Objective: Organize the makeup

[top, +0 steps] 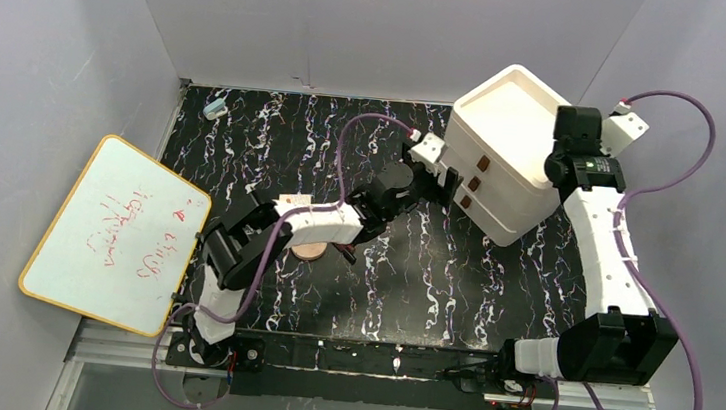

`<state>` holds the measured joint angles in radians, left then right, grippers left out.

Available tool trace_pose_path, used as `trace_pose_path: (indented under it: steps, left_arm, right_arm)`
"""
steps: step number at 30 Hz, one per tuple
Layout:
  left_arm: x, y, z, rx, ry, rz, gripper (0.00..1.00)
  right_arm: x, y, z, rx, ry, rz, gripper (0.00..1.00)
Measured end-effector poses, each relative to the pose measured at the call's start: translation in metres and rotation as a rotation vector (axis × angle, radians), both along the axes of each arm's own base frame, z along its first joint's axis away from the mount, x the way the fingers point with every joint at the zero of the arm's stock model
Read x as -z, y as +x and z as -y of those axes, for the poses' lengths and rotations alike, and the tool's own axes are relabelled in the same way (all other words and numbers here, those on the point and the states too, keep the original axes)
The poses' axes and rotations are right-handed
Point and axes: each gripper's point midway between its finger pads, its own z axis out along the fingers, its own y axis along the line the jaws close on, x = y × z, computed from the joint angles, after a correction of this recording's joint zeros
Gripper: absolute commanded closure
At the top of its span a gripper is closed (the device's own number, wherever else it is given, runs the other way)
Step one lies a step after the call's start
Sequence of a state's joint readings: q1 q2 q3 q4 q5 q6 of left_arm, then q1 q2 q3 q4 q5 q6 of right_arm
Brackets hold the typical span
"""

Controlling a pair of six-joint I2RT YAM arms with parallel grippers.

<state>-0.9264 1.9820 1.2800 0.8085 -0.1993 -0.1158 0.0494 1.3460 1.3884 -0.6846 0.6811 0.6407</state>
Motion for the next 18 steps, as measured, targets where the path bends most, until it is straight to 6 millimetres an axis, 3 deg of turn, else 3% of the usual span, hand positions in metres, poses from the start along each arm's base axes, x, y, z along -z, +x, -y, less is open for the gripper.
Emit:
trace_pose_path:
  steps: [3, 7, 11, 18]
  left_arm:
    - [-0.027, -0.012, -0.004, 0.034, -0.029, 0.036, 0.09]
    - [-0.044, -0.022, -0.004, 0.071, -0.049, 0.064, 0.12]
    - [-0.034, -0.028, -0.004, 0.092, -0.017, 0.049, 0.18]
    - [-0.024, -0.023, -0.011, 0.049, 0.030, 0.048, 0.24]
  right_arm:
    - [-0.001, -0.002, -0.024, -0.028, -0.012, 0.000, 0.99]
    - [0.000, -0.002, -0.065, -0.108, 0.000, 0.011, 0.99]
    - [0.001, -0.001, -0.095, -0.161, 0.007, 0.018, 0.99]
    - [0.000, -0.003, -0.102, -0.137, -0.015, 0.019, 0.99]
